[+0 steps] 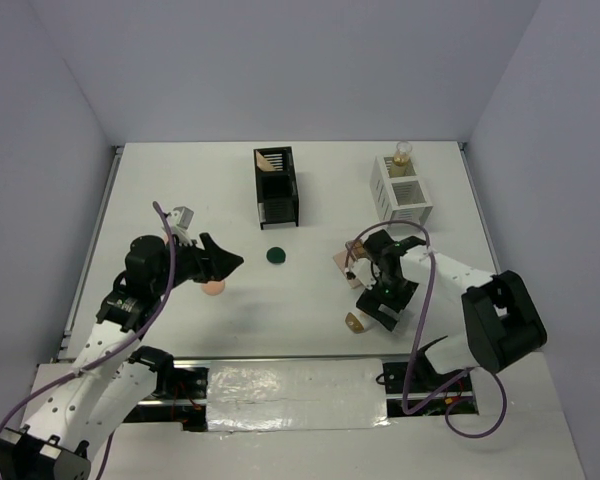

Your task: Organize the makeup

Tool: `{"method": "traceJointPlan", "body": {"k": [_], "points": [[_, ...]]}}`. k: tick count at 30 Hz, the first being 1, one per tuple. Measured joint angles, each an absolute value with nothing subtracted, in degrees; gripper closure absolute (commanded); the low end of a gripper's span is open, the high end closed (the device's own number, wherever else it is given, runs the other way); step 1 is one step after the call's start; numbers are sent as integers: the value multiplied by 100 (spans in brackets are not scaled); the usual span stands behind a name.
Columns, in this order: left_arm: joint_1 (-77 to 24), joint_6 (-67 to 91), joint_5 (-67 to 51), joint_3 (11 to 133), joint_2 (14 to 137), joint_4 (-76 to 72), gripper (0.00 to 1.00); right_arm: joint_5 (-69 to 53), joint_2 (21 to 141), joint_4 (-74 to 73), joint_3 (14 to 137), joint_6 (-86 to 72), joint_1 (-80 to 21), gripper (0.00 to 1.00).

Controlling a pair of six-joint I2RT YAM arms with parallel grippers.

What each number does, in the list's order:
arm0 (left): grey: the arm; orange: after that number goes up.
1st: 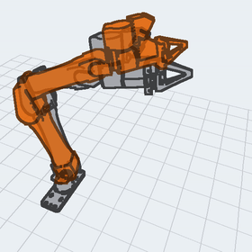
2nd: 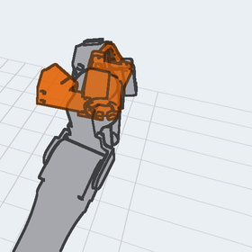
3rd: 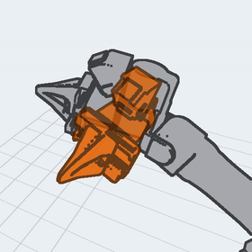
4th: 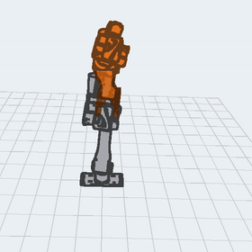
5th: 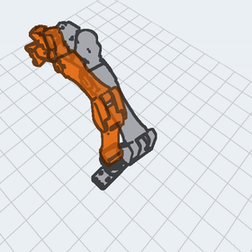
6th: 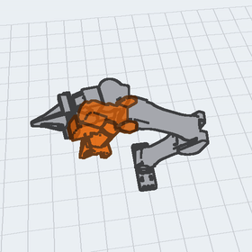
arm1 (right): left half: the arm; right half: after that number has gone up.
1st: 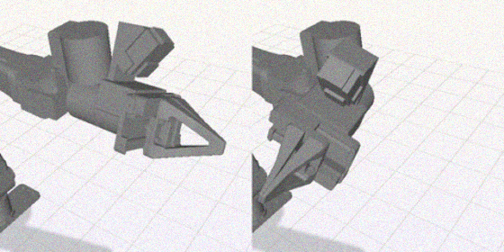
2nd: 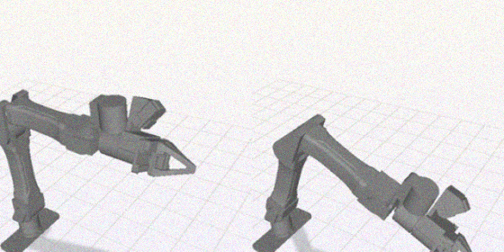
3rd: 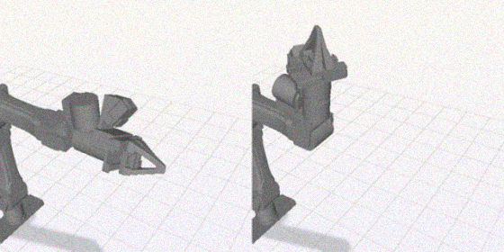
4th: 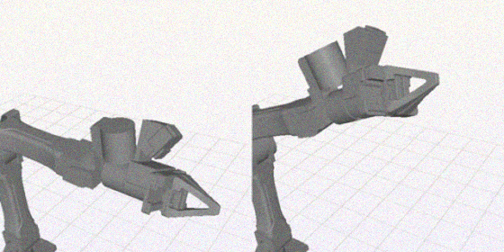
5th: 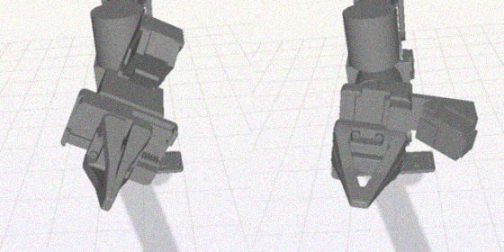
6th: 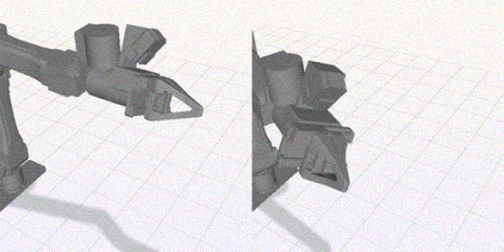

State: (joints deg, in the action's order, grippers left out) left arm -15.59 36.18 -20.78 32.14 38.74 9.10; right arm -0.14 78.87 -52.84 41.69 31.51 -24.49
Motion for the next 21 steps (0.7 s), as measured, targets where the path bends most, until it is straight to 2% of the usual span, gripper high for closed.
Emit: {"method": "traceJointPlan", "body": {"k": [9,18,21], "points": [[-1562,3612,-2016,3214,3820,950,25,110,8506,-5131,4268,2790,-2687,1],[-1562,3599,-1975,3214,3822,1033,25,537,8801,-5103,4313,2637,-2692,13],[-1559,3599,-1970,3214,3822,1035,25,556,8805,-5103,4335,2641,-2689,23]]}}
